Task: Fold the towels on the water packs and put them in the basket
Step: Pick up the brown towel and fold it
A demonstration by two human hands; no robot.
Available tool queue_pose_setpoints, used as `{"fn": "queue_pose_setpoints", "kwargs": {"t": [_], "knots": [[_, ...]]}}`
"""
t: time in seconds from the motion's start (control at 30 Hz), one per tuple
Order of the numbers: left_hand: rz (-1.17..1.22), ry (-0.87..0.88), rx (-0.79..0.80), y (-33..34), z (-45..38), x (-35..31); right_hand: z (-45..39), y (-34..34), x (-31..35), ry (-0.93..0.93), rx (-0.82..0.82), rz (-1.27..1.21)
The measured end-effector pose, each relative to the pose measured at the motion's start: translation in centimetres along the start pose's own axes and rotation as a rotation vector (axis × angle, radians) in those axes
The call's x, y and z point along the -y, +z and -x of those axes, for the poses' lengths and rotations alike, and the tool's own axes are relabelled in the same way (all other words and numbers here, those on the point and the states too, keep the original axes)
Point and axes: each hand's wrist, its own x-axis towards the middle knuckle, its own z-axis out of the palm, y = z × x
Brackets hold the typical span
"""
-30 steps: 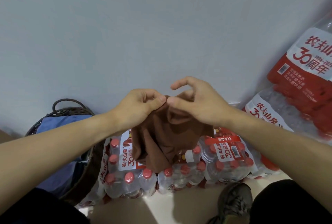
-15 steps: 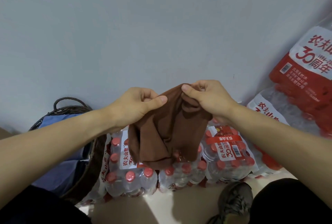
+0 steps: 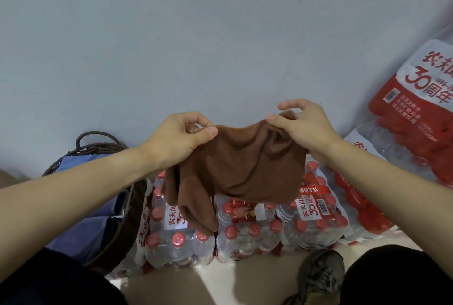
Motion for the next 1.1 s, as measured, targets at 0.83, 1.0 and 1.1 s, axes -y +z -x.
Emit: {"fn": "queue_pose_setpoints", "kwargs": {"t": [0.83, 1.0, 1.1], "knots": [[-0.210, 0.101, 0.163, -0.6, 0.0, 0.7, -2.1, -1.7, -3.0, -0.046, 0.139, 0.172], [-0.236, 0.097, 0.146, -1.7, 0.0, 1.0, -3.2, -3.3, -4.7, 0.053, 0.050, 0.171], [-0.207, 0.125, 0.104, -1.8, -0.1, 1.2, -3.1, -3.4, -4.8, 0.068, 0.084, 0.184]]}}
